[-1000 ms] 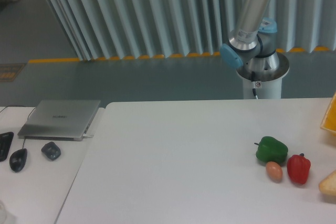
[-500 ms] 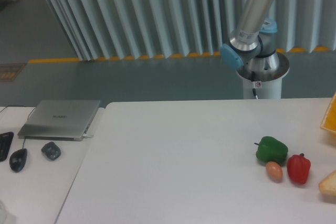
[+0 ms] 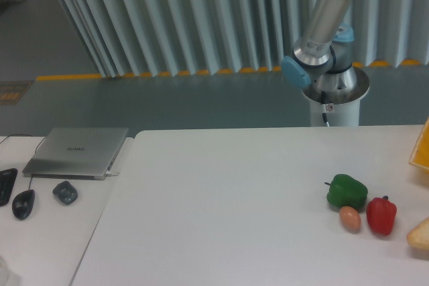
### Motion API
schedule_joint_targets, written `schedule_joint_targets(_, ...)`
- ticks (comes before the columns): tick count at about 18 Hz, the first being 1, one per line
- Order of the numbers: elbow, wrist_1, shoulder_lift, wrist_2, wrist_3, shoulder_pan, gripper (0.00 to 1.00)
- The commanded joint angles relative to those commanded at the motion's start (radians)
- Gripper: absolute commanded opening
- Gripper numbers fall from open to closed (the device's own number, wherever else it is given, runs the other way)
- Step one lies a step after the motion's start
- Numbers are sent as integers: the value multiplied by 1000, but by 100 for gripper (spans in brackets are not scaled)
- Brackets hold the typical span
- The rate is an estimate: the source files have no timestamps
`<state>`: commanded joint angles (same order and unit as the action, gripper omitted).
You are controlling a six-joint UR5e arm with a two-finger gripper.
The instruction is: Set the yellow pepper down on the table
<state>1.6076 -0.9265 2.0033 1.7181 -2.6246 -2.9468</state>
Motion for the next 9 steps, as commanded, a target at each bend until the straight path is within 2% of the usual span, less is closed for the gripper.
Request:
schedule_joint_targets(4,-11,2,14,0,0,-3,100)
schedule_joint_targets(5,-11,2,14,0,0,-3,91)
schedule_joint_targets(6,-12,2,14,0,0,-3,72)
schedule_joint_targets(7,-11,0,14,0,0,-3,58)
schedule_joint_targets(9,-12,0,14,0,0,-3,49)
